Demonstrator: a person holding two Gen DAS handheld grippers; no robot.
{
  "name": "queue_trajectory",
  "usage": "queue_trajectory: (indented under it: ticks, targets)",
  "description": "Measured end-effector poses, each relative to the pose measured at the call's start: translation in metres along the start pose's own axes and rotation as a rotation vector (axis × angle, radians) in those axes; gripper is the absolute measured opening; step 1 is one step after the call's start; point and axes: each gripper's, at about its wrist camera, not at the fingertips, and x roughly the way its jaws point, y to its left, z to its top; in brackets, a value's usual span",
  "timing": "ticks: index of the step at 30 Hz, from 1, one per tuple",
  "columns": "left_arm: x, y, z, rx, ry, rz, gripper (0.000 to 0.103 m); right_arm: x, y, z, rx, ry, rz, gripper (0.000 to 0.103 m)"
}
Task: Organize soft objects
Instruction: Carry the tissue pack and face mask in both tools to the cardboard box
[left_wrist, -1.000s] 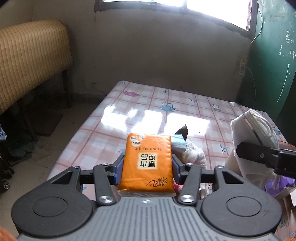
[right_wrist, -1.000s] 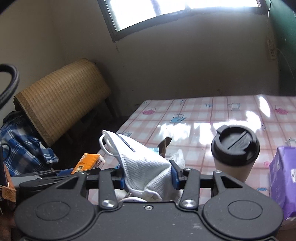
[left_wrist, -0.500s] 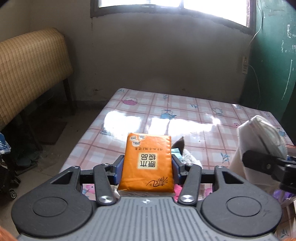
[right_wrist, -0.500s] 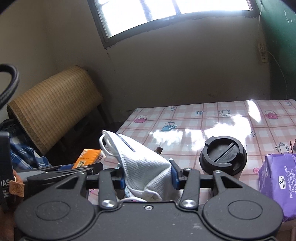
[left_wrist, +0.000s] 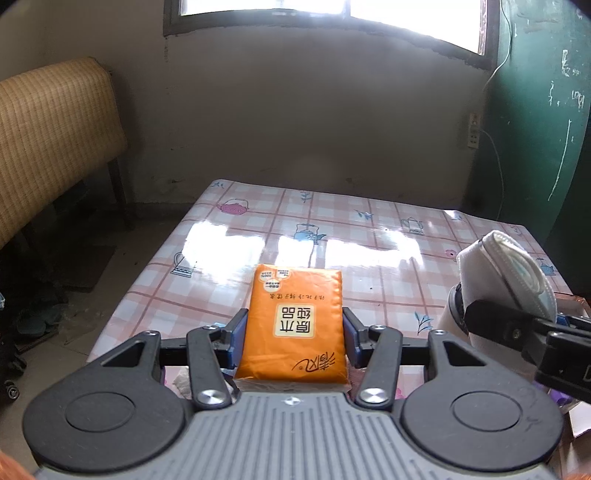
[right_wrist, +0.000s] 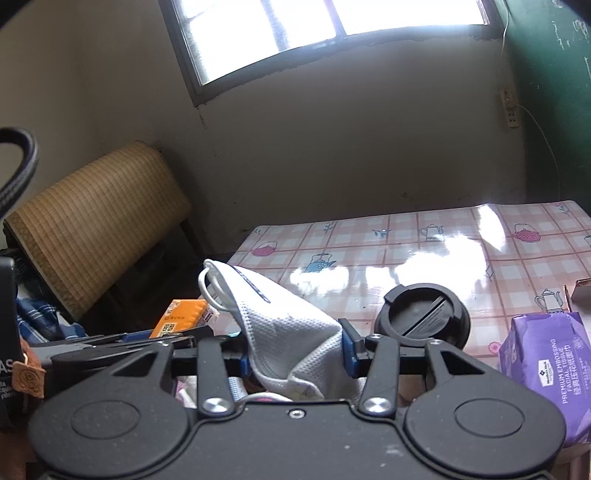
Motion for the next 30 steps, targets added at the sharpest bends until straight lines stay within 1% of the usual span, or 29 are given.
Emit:
queue_trajectory:
  ticks: [30]
  targets:
    - [0.016, -0.049, 0.002, 0.066, 0.018, -0.094, 0.052, -0.018, -0.037, 0.007, 0.056, -0.036, -0.088, 0.053]
